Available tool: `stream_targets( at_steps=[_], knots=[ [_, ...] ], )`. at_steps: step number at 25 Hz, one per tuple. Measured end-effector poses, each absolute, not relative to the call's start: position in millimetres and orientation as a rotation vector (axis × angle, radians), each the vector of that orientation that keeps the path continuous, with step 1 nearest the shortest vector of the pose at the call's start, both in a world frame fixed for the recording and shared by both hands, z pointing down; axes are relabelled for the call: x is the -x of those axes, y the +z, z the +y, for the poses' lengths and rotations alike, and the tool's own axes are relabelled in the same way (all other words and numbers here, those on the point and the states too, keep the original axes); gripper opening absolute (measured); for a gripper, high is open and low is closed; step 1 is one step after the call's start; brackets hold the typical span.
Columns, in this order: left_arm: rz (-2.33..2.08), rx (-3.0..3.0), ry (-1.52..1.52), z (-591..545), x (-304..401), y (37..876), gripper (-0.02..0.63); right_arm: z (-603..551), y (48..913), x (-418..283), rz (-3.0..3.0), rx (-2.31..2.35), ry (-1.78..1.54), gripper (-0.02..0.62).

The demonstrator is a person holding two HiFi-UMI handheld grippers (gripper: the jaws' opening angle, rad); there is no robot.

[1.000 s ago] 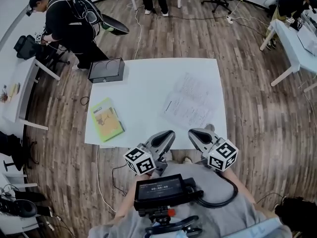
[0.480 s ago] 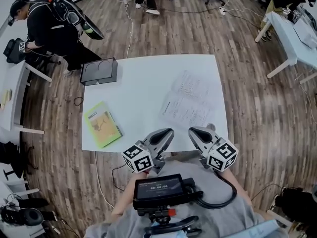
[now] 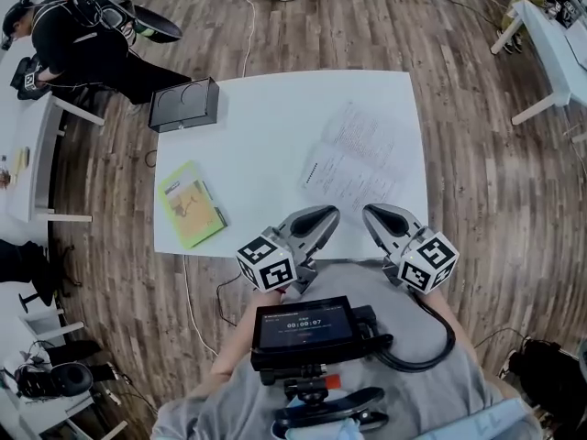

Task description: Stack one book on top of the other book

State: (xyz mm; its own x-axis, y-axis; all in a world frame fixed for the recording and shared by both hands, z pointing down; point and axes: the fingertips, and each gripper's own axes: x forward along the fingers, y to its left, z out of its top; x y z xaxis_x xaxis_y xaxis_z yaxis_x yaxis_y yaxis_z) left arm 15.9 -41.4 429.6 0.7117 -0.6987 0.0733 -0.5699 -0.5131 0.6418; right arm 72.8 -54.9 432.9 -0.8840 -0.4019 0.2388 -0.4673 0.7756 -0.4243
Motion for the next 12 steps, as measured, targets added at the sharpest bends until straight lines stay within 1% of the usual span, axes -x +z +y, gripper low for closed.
stream_targets(
  at_steps=[12],
  knots=[
    [-0.965,-2.228,-0.255,-51,-4,442,0.037,-70,437,-79,-2.839,-0.738,0.696,0.031]
  ],
)
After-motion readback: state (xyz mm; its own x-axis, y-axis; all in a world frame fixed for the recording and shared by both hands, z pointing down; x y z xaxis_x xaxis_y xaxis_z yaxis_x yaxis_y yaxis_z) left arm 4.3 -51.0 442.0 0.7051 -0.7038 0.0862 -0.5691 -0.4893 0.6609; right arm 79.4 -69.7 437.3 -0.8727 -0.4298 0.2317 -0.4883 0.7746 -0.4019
